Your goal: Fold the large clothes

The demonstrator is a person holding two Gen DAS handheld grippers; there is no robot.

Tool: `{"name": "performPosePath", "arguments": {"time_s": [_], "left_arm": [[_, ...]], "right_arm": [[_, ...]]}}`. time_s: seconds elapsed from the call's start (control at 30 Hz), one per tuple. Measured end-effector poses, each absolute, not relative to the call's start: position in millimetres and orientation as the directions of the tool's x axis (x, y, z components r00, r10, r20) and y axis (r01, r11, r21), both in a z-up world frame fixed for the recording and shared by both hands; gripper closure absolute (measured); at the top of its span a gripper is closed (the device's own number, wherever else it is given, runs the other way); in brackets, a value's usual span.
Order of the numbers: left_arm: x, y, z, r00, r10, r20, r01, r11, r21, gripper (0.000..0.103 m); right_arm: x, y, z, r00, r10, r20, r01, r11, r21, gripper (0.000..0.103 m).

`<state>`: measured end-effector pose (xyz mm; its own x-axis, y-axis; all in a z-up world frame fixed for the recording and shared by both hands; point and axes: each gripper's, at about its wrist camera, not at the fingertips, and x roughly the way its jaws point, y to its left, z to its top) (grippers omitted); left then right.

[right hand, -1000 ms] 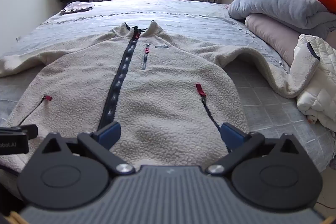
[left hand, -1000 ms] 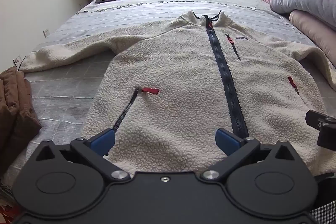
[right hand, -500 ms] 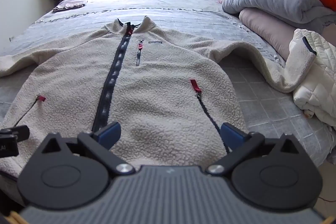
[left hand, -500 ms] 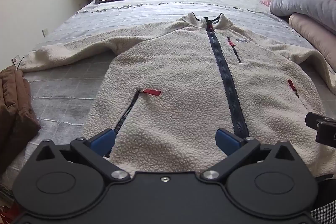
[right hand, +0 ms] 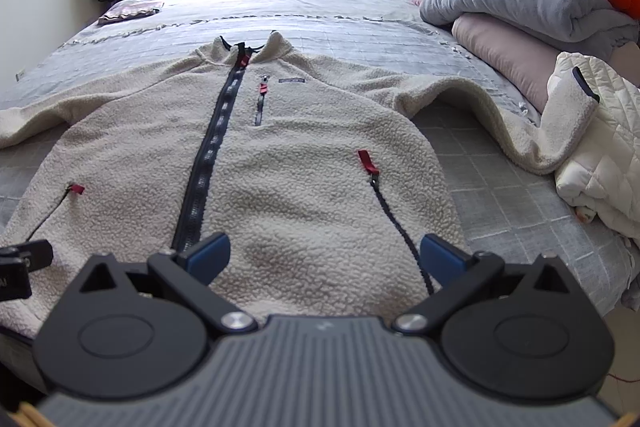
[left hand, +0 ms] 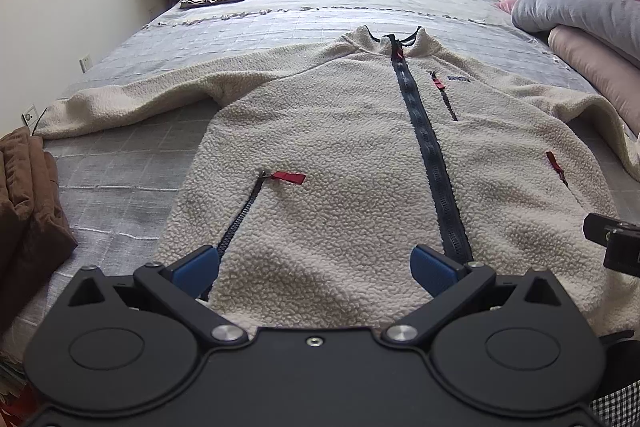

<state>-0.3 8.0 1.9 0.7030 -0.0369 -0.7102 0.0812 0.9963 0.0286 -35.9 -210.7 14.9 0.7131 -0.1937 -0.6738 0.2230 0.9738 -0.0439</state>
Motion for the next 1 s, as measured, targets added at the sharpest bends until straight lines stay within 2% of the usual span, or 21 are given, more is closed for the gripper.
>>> {"name": "performPosePath", "arguments": {"time_s": [1.0], "left_arm": [[-0.9, 8.3, 2.4, 0.705, -0.04, -0.708, 0.085, 0.996, 0.029, 0.0]], "right_arm": [[-34.2, -205.9, 13.0, 0.712, -0.189, -0.677, 0.211, 0.976, -0.051, 0.0]]}}
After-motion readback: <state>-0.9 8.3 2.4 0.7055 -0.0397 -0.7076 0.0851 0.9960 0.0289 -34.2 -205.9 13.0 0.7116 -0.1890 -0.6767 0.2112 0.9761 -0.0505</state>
